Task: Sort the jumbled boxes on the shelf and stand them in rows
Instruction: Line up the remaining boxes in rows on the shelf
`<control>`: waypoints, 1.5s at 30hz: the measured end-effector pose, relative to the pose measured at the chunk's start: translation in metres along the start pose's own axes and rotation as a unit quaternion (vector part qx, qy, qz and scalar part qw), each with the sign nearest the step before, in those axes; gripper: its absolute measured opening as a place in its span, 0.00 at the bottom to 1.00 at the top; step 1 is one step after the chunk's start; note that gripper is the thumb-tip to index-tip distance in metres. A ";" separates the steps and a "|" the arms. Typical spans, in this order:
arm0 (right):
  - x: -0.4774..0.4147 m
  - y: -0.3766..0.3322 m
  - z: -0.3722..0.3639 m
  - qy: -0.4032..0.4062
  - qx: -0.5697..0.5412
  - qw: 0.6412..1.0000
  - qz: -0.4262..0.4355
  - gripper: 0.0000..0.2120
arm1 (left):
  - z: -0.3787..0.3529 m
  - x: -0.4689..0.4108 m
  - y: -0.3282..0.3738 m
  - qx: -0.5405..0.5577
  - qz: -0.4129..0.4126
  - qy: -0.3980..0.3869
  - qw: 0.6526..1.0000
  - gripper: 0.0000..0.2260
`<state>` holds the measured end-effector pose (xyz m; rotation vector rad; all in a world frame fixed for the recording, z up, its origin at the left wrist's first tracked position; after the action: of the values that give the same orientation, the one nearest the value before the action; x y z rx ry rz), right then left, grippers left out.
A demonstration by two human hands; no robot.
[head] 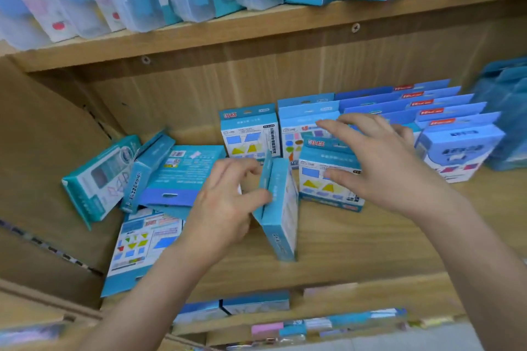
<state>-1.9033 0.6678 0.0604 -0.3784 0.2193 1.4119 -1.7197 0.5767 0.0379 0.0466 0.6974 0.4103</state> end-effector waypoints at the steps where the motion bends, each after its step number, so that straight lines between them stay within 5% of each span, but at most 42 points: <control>1: 0.004 -0.003 -0.001 0.002 -0.006 1.000 0.003 0.34 | 0.000 0.000 -0.008 0.040 0.048 -0.007 0.998 0.13; 6: 0.023 -0.004 -0.006 0.046 -0.054 0.997 -0.028 0.33 | -0.005 0.021 -0.017 0.204 0.206 -0.122 0.949 0.24; 10: 0.040 -0.003 -0.015 0.094 -0.070 0.992 -0.056 0.35 | -0.011 0.040 0.001 0.253 0.300 -0.168 0.904 0.20; 13: 0.042 0.014 -0.025 0.099 -0.080 0.985 -0.113 0.38 | -0.017 0.045 0.005 0.254 0.413 -0.094 0.870 0.21; 19: 0.031 0.028 -0.034 0.087 -0.078 0.987 -0.109 0.36 | -0.008 0.052 -0.017 0.363 0.460 -0.017 0.810 0.22; 26: 0.001 0.019 -0.046 0.099 -0.202 0.972 -0.074 0.27 | 0.004 0.062 -0.021 0.361 0.416 -0.034 0.834 0.32; 36: -0.011 0.015 -0.058 0.058 -0.307 0.949 -0.038 0.32 | -0.025 0.062 -0.023 0.283 0.449 -0.156 0.833 0.18; 39: 0.002 0.029 -0.044 0.095 -0.382 0.915 -0.089 0.28 | -0.032 0.054 -0.008 0.295 0.431 -0.166 0.836 0.16; 41: 0.019 0.038 -0.030 0.119 -0.486 0.859 -0.106 0.26 | -0.041 0.046 0.004 0.306 0.413 -0.174 0.840 0.15; 43: 0.039 0.036 -0.023 0.056 -0.562 0.822 -0.070 0.28 | -0.054 0.038 0.016 0.325 0.400 -0.182 0.838 0.16; 45: 0.055 0.029 -0.025 -0.040 -0.553 0.831 -0.041 0.32 | -0.066 0.030 0.029 0.342 0.387 -0.185 0.836 0.17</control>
<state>-1.9217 0.7121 0.0139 -1.2560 -0.7338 1.3411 -1.7509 0.6087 -0.0267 1.0966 0.3791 0.8801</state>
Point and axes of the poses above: each hand's wrist, its own x-axis away from the middle knuckle, its own z-axis out of the back of the hand, y = z × x, the point moved 7 cm from there along -x, towards the middle knuckle, and after that the axes turned 11 degrees about z, right-handed, at the moved point
